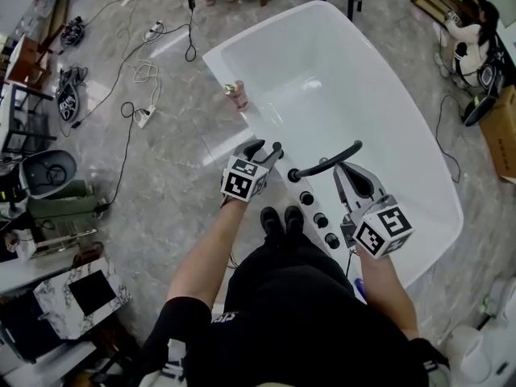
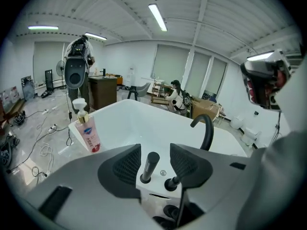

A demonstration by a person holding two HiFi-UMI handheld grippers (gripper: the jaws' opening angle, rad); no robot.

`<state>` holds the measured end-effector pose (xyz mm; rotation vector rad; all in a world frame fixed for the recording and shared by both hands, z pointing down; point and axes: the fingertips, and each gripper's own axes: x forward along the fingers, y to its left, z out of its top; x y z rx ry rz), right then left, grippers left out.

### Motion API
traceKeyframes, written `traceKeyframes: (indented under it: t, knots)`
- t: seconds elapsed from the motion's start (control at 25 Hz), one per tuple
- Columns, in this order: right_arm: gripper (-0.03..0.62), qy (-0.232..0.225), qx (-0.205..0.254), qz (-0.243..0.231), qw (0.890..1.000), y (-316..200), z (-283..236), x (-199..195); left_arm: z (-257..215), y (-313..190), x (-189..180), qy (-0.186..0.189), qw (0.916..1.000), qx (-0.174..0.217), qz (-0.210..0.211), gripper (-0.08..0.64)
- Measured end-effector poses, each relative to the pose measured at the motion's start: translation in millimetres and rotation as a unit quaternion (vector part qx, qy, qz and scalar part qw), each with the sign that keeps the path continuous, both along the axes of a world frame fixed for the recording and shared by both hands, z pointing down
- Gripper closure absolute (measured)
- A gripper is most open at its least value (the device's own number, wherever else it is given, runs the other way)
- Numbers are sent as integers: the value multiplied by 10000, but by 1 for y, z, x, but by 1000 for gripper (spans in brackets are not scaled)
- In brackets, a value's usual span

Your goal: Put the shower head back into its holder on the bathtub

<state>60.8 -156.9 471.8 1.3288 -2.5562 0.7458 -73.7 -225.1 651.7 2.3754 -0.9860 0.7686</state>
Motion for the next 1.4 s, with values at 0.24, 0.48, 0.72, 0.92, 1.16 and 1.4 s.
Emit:
traceKeyframes:
  t: [0.24, 0.48, 0.72, 0.92, 1.16, 1.4]
  knots:
    - [578, -22, 201, -200, 9996, 6, -25, -15, -72, 11, -31, 264, 9966, 616, -479, 382]
    - [578, -147, 667, -218, 9974, -3, -70, -26, -136, 22, -78, 426, 9895, 958, -995, 445]
    - [578, -133, 1024, -361, 9940, -4, -100, -25, -207, 24, -107, 484, 9761, 1693, -1274, 473]
    - [580, -71, 1324, -493, 9899, -15, -123, -23, -253, 18, -116, 564, 9628, 2186, -1486, 496]
    - [581, 108, 1726, -741, 9821, -21, -143, -29, -278, 21, -116, 569, 9586, 2297, -1584, 525]
    - [581, 97, 1652, -690, 9838, -20, -143, -28, -288, 19, -112, 508, 9589, 2254, -1645, 531]
